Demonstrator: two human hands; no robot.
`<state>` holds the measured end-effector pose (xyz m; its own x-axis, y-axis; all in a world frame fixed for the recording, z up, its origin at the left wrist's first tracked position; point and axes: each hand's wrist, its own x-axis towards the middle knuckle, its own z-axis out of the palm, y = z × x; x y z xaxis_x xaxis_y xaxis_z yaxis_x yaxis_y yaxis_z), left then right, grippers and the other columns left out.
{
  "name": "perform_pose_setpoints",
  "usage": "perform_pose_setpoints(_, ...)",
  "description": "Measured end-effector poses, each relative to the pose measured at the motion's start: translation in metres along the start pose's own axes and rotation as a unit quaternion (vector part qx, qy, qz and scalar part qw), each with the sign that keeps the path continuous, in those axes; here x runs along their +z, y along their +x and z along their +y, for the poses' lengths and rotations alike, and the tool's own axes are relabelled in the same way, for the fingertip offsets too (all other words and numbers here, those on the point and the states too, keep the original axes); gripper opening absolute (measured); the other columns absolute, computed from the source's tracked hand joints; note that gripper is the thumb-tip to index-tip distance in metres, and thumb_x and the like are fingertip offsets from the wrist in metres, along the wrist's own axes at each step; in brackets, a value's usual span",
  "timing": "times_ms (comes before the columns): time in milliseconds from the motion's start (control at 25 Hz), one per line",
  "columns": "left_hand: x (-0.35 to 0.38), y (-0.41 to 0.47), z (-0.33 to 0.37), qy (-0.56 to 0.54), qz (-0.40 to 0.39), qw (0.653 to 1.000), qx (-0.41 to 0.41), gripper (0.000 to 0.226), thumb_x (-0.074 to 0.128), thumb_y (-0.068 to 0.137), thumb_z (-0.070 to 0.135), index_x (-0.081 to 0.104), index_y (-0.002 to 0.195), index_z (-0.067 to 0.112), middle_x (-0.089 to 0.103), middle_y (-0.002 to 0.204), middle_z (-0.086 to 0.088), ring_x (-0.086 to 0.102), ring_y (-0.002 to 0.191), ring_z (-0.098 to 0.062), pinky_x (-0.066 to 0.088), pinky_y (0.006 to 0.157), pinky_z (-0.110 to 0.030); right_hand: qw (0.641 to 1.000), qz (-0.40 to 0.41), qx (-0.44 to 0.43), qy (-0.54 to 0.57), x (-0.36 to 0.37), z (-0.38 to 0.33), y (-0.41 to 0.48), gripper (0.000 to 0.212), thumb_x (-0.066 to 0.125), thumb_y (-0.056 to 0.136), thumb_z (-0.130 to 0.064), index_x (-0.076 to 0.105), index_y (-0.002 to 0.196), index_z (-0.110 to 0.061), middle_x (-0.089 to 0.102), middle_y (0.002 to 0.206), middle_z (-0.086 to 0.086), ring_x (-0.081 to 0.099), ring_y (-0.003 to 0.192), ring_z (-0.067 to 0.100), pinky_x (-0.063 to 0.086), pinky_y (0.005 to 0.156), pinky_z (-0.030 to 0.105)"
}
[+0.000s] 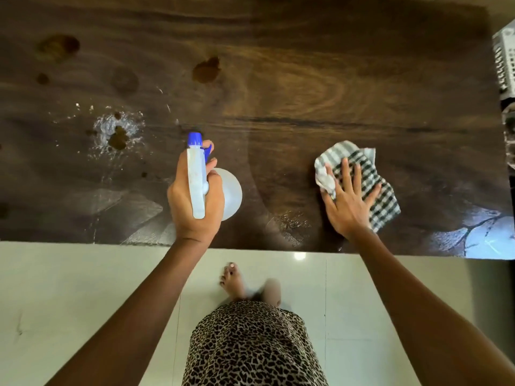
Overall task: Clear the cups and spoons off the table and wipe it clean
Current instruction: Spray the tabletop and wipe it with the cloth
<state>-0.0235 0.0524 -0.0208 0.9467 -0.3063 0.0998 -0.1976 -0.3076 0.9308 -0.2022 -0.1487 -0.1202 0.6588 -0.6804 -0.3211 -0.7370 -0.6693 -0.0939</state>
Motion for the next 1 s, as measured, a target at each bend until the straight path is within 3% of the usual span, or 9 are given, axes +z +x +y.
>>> perform_pose_setpoints(80, -0.015, -0.015, -0.002, 0.013, -0.002, 1.000, -0.015, 0.040, 0.047, 0.082, 0.001, 0.050, 0.121, -0.005, 0.058, 0.115, 0.003, 0.062, 0.100, -0.008, 0.050, 0.092, -0.027, 1.000, -0.003, -0.007, -0.002, 0.002, -0.037, 0.009, 0.056, 0.015, 0.096, -0.054, -0.014, 0.142, -0.041, -0.012, 0.158, -0.004, -0.014, 0.144, 0.022, -0.014, 0.105, 0.063)
perform_pose_setpoints(200, -0.034, -0.038, -0.006, 0.047, -0.006, 0.999, -0.014, 0.039, 0.048, 0.082, 0.004, 0.051, 0.120, -0.003, 0.056, 0.114, 0.004, 0.058, 0.102, -0.005, 0.044, 0.090, -0.010, 0.977, 0.033, -0.184, -0.104, 0.025, -0.082, -0.036, 0.060, 0.019, 0.093, -0.055, -0.006, 0.145, -0.037, 0.000, 0.158, 0.002, -0.003, 0.145, 0.028, -0.003, 0.105, 0.068)
perform_pose_setpoints(280, -0.040, -0.045, -0.009, 0.053, -0.013, 0.998, -0.006, 0.039, 0.047, 0.082, 0.005, 0.051, 0.120, -0.006, 0.056, 0.113, 0.002, 0.057, 0.102, -0.004, 0.042, 0.090, -0.007, 0.947, 0.016, -0.286, -0.148, 0.046, -0.080, -0.085, 0.070, 0.032, 0.090, -0.059, -0.001, 0.148, -0.036, 0.005, 0.157, 0.004, 0.003, 0.144, 0.030, 0.003, 0.106, 0.070)
perform_pose_setpoints(400, -0.043, -0.042, -0.012, 0.072, -0.017, 0.997, -0.013, 0.040, 0.045, 0.082, 0.007, 0.052, 0.119, -0.006, 0.059, 0.111, -0.001, 0.061, 0.099, -0.009, 0.044, 0.089, -0.009, 0.927, 0.008, -0.344, -0.148, 0.053, -0.030, -0.126, 0.077, 0.046, 0.087, -0.053, 0.005, 0.149, -0.035, 0.015, 0.157, 0.002, 0.000, 0.145, 0.024, 0.011, 0.108, 0.066)
perform_pose_setpoints(480, -0.042, -0.041, -0.014, 0.086, -0.018, 0.996, -0.003, 0.040, 0.043, 0.081, 0.012, 0.053, 0.115, -0.006, 0.061, 0.109, -0.003, 0.065, 0.098, -0.021, 0.048, 0.088, -0.023, 0.928, 0.013, -0.347, -0.135, 0.044, 0.007, -0.123, 0.064, 0.034, 0.089, -0.049, 0.013, 0.148, -0.036, 0.022, 0.155, 0.000, -0.001, 0.145, 0.020, 0.013, 0.108, 0.063)
perform_pose_setpoints(560, -0.039, -0.042, -0.014, 0.084, -0.024, 0.996, 0.016, 0.044, 0.039, 0.079, 0.019, 0.053, 0.113, -0.005, 0.058, 0.108, 0.001, 0.066, 0.097, -0.029, 0.051, 0.086, -0.036, 0.924, -0.018, -0.357, -0.139, 0.035, 0.021, -0.111, 0.056, 0.030, 0.090, -0.047, 0.024, 0.144, -0.035, 0.015, 0.157, -0.001, 0.000, 0.145, 0.019, 0.012, 0.107, 0.062)
perform_pose_setpoints(720, -0.034, -0.045, -0.016, 0.086, -0.009, 0.996, 0.014, 0.041, 0.042, 0.080, 0.015, 0.055, 0.115, -0.003, 0.056, 0.103, 0.004, 0.067, 0.091, -0.033, 0.051, 0.085, -0.038, 0.933, -0.034, -0.349, -0.079, 0.034, 0.006, -0.111, 0.045, 0.025, 0.095, -0.042, 0.036, 0.137, -0.028, 0.016, 0.155, -0.003, 0.004, 0.145, 0.021, 0.003, 0.111, 0.058)
perform_pose_setpoints(880, -0.035, -0.043, -0.019, 0.099, -0.007, 0.995, 0.007, 0.036, 0.048, 0.078, 0.002, 0.055, 0.112, -0.007, 0.064, 0.101, -0.008, 0.067, 0.089, -0.033, 0.051, 0.082, -0.033, 0.966, -0.024, -0.249, 0.067, 0.035, -0.022, -0.113, 0.048, 0.018, 0.099, -0.041, 0.025, 0.144, -0.024, 0.019, 0.154, -0.003, 0.002, 0.145, 0.012, -0.004, 0.114, 0.050)
perform_pose_setpoints(1000, -0.034, -0.041, -0.021, 0.088, -0.015, 0.996, 0.024, 0.039, 0.044, 0.080, 0.007, 0.052, 0.115, -0.007, 0.059, 0.108, -0.002, 0.067, 0.094, -0.031, 0.053, 0.085, -0.040, 0.979, -0.027, -0.200, 0.026, 0.030, -0.075, -0.085, 0.057, 0.006, 0.095, -0.049, 0.011, 0.147, -0.026, 0.003, 0.156, -0.005, -0.010, 0.144, 0.016, -0.015, 0.114, 0.044)
